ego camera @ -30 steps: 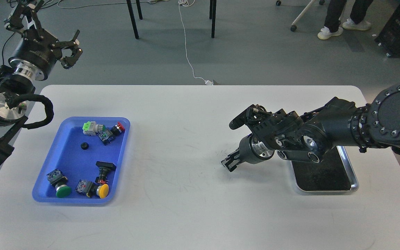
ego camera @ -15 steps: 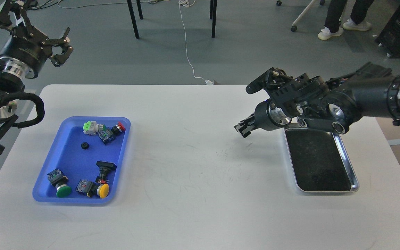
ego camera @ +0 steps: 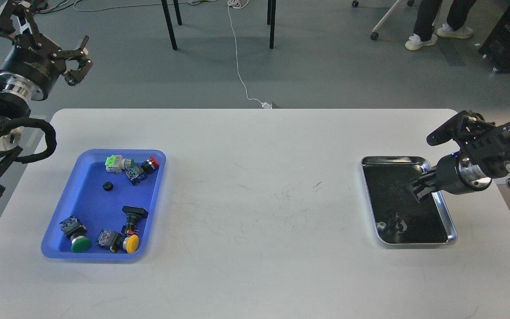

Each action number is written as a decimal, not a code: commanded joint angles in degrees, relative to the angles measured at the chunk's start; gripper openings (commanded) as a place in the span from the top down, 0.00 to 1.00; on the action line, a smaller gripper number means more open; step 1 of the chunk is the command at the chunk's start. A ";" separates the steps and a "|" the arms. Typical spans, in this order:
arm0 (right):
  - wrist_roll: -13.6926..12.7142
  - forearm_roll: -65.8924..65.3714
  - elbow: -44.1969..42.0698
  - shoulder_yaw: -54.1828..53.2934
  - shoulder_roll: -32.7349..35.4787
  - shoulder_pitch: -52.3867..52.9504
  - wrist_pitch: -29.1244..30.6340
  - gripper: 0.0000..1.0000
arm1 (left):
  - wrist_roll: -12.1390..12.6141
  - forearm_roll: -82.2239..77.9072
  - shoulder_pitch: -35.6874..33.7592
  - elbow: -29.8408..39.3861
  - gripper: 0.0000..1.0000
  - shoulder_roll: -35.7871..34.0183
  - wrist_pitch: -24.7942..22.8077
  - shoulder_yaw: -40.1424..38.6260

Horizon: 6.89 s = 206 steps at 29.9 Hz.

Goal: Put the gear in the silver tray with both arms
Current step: 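Move the gear over the silver tray and open the right gripper, then lift the right gripper away and swing the left gripper to the blue tray, then grasp another small black gear in the blue tray with the left gripper, then carry the second black gear to the table middle and release it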

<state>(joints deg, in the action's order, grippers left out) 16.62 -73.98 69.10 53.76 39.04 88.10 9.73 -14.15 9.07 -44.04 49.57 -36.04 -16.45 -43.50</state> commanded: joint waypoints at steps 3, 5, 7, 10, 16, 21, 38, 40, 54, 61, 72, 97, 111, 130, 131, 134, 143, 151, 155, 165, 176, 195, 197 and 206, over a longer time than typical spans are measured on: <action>-0.01 -1.95 0.15 -0.32 1.92 -4.33 -1.91 0.81 | -0.08 -0.02 0.00 0.00 0.02 0.09 0.37 0.09; -0.01 -1.95 -0.02 -0.58 1.75 -5.13 -2.43 0.79 | -0.08 -0.02 0.00 0.00 0.02 0.09 0.46 0.17; -0.01 -1.95 -0.28 -1.02 1.31 -5.22 -2.70 0.78 | -0.08 -0.11 -0.08 0.00 0.02 0.09 0.46 0.17; -0.01 -1.87 -0.37 -1.64 0.34 -5.31 -2.70 0.75 | 0.00 -0.11 -0.17 0.00 0.02 0.01 0.46 0.17; 1.21 -1.95 -0.02 -1.72 0.16 -6.01 -3.22 0.56 | 0.44 -2.04 -0.17 0.00 0.02 -0.43 0.02 0.35; 2.36 -2.04 -0.02 -1.72 0.34 -6.01 -3.84 0.48 | 0.53 -5.55 -0.61 0.00 0.02 -1.49 0.02 0.44; 4.65 22.27 -9.50 -44.50 -0.18 -11.27 -4.81 0.11 | 7.56 -30.83 -5.27 8.78 0.03 -7.46 -6.66 8.35; 4.65 26.85 -11.35 -49.95 -1.24 -14.08 -4.37 0.04 | 7.56 -38.57 -5.27 10.28 0.03 -7.64 -6.49 8.35; 4.91 57.34 -16.28 -75.63 -6.07 -31.04 -4.02 0.02 | 5.19 -90.69 -2.81 24.96 0.09 -9.49 -4.91 11.60; 4.82 75.63 -15.23 -86.26 -9.59 -41.41 -3.84 0.02 | 5.10 -108.72 -2.19 24.96 0.14 -10.54 -2.89 18.01; 5.00 78.03 -5.91 -98.58 -9.77 -57.16 -2.00 0.02 | 5.19 -121.49 -1.93 23.21 0.40 -14.05 -2.27 27.94; 5.00 77.94 -5.91 -98.14 -9.24 -56.37 -2.44 0.02 | 2.82 -120.61 2.29 10.64 0.53 -12.04 3.97 33.05; 5.00 77.85 -6.44 -98.05 -9.24 -55.40 -2.44 0.02 | 3.17 -119.47 2.55 5.54 0.52 -6.85 4.23 33.04; 5.00 77.85 -6.44 -98.14 -8.98 -54.88 -2.52 0.02 | 2.73 -114.19 3.78 5.19 0.84 -7.82 4.06 33.05; 5.00 77.85 -6.44 -98.23 -8.98 -54.88 -2.52 0.02 | 2.73 -114.10 3.70 5.27 0.86 -7.99 4.15 33.05; 5.00 77.85 -6.26 -98.40 -8.19 -54.88 -2.52 0.02 | 2.73 -113.40 3.61 6.06 0.86 -10.09 4.23 32.52; 5.00 77.85 -0.74 -97.97 -0.82 -54.44 -2.00 0.02 | 2.72 -106.81 -3.49 21.17 0.86 -20.74 4.15 30.32; 4.38 74.33 4.54 -98.22 8.94 -54.70 -2.00 0.02 | 5.44 -107.33 -15.19 21.89 0.86 -5.29 3.71 31.11; 4.38 74.42 7.71 -98.06 13.25 -55.49 -1.91 0.02 | 8.61 -107.77 -15.73 19.00 0.86 5.07 3.79 31.20; 4.30 73.63 7.45 -97.79 14.14 -55.05 -2.79 0.02 | 9.32 -109.61 -15.55 10.91 0.86 27.50 4.06 37.08; 4.30 73.37 7.01 -97.61 10.63 -53.56 -4.46 0.02 | 9.23 -113.14 -10.02 3.08 0.85 36.04 4.23 40.08; 2.63 70.91 4.64 -95.86 8.07 -50.67 -4.81 0.02 | 9.23 -112.35 -8.08 2.02 0.47 36.04 4.41 39.20; 2.63 70.91 3.59 -93.67 7.64 -48.47 -5.07 0.02 | 9.14 -112.26 -8.08 2.11 0.44 36.04 4.50 38.94; 2.54 70.73 -1.42 -79.18 5.35 -33.45 -5.16 0.02 | 8.62 -96.56 -8.78 2.20 0.21 32.19 9.16 28.49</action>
<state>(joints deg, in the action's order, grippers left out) 19.16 -3.15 68.80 -30.19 44.49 49.99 4.38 -5.41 -95.22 -52.39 51.82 -0.61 -7.51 -11.12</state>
